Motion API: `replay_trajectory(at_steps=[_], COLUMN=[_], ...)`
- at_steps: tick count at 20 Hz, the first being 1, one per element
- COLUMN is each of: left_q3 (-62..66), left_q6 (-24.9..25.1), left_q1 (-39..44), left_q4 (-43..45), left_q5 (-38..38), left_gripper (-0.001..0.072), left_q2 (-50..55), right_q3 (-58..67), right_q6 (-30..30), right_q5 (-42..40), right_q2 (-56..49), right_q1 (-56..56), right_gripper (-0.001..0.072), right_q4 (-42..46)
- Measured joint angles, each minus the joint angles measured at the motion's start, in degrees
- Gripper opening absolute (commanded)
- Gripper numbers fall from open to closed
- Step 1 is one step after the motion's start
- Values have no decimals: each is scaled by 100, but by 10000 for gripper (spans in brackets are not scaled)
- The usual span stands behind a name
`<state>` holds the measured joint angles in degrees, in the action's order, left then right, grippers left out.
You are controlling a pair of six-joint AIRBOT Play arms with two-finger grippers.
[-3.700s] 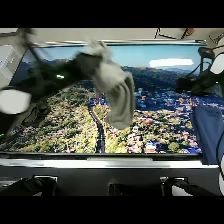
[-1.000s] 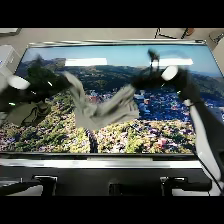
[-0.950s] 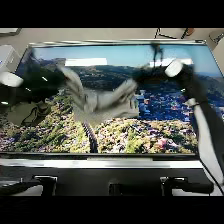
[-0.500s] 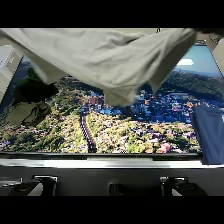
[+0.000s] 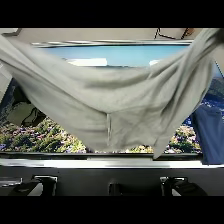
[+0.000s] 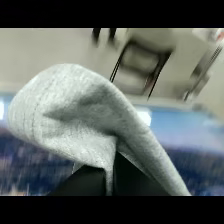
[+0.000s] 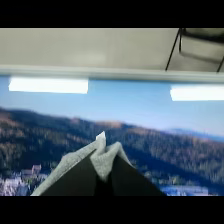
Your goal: Fold the clothes and pants, and hang the long-sleeved shirts on hangers.
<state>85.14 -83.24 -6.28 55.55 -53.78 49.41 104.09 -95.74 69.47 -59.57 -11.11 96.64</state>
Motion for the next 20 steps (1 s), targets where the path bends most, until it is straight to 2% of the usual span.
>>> replay_trajectory(at_steps=[2,4,7,9,10,11,12,14,16,18,20], left_q3=[-758,-1342,-1718,-1794,-1814,-1829,-1840,-1823,-1685,-1613,-1836], left_q6=[-68,-103,-125,-133,-136,-138,-138,-120,-90,-66,-50], left_q1=[9,46,79,90,94,94,85,-61,-398,-863,-1333], left_q4=[133,201,7,-422,-658,-831,-966,-1084,-831,-256,280], left_q5=[-22,304,894,1130,1176,1167,1067,651,-157,-1300,-2245], left_gripper=[38,38,40,91,193,413,687,708,707,701,490], left_q2=[409,968,2035,2664,2931,3139,3311,3506,3600,3595,3392], right_q3=[-466,-861,-1154,-1237,-1259,-1276,-1285,-1202,-973,-743,-638], right_q6=[-203,-540,-1375,-2087,-2398,-2647,-2798,-2785,-2247,-1471,-898], right_q5=[208,-175,-992,-1355,-1478,-1591,-1668,-1690,-1335,-575,339], right_q2=[-555,-1257,-2439,-3117,-3375,-3595,-3744,-3923,-3965,-3930,-3888], right_q1=[0,0,0,0,0,9,28,214,612,1248,1930], right_gripper=[49,52,51,73,232,457,557,574,573,555,555], right_q4=[-2,-20,-184,-413,-557,-737,-896,-1204,-1458,-1714,-1860])
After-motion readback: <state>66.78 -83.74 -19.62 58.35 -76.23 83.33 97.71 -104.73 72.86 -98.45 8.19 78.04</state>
